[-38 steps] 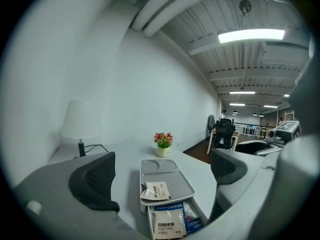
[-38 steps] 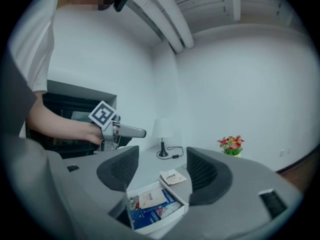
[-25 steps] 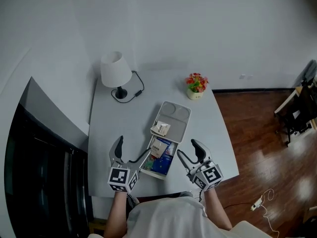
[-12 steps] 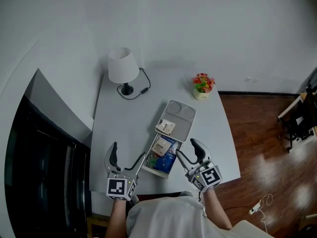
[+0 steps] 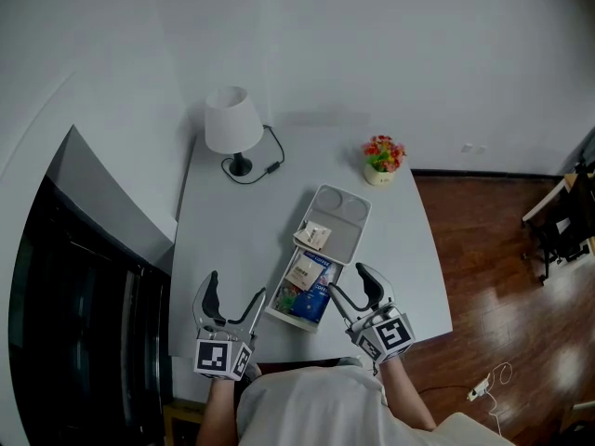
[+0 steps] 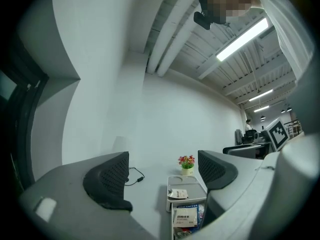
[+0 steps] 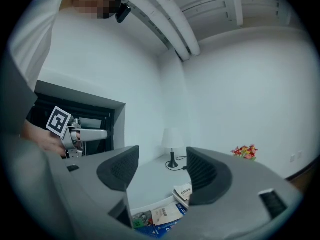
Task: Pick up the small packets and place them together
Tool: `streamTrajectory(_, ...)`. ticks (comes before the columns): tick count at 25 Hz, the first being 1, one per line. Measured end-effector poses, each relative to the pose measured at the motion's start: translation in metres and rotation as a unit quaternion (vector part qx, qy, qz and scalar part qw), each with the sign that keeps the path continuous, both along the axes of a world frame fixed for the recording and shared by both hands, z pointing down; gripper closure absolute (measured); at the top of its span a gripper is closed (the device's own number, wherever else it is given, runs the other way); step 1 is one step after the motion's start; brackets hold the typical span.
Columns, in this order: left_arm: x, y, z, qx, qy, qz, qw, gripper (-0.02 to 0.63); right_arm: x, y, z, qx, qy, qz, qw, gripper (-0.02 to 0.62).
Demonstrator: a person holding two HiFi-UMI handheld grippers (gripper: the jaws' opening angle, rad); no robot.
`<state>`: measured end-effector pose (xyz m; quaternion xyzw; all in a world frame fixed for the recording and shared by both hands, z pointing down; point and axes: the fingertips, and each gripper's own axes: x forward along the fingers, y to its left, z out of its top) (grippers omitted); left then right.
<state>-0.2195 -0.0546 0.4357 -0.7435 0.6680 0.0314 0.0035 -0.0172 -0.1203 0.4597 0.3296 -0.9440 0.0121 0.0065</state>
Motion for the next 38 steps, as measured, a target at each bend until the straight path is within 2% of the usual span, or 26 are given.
streamTrajectory(11,0.009,-0.004,0.006,-0.012,-0.016,0.015,0.9997,0.176,0.001,0.002,0.002,0.001,0.009,-0.007,1.000,0.307)
streamTrajectory(18,0.016,-0.008,0.027,-0.049,-0.032,0.027,0.9979,0.189,0.010,0.002,0.007,-0.005,0.012,0.005,1.000,0.307)
streamTrajectory(21,0.026,-0.014,0.035,-0.058,-0.017,0.054,0.9967,0.186,0.017,0.001,0.012,-0.010,0.012,0.013,1.000,0.307)
streamTrajectory(23,0.035,-0.020,0.053,-0.089,-0.021,0.073,0.9931,0.184,0.022,0.001,0.014,-0.012,0.011,0.019,1.000,0.307)
streamTrajectory(25,0.043,-0.026,0.078,-0.134,-0.035,0.092,0.9861,0.184,0.026,0.001,0.016,-0.014,0.012,0.024,1.000,0.307)
streamTrajectory(28,0.059,-0.035,0.119,-0.192,-0.062,0.127,0.9711,0.184,0.035,0.001,0.020,-0.017,0.017,0.031,0.999,0.307)
streamTrajectory(33,0.088,-0.044,0.181,-0.290,-0.094,0.182,0.9351,0.196,0.053,0.001,0.027,-0.024,0.019,0.050,0.998,0.307)
streamTrajectory(35,0.097,-0.049,0.198,-0.315,-0.102,0.198,0.9226,0.202,0.062,0.001,0.030,-0.027,0.019,0.061,0.998,0.307)
streamTrajectory(38,0.111,-0.060,0.214,-0.339,-0.103,0.214,0.9103,0.201,0.073,0.003,0.035,-0.035,0.020,0.077,0.996,0.308)
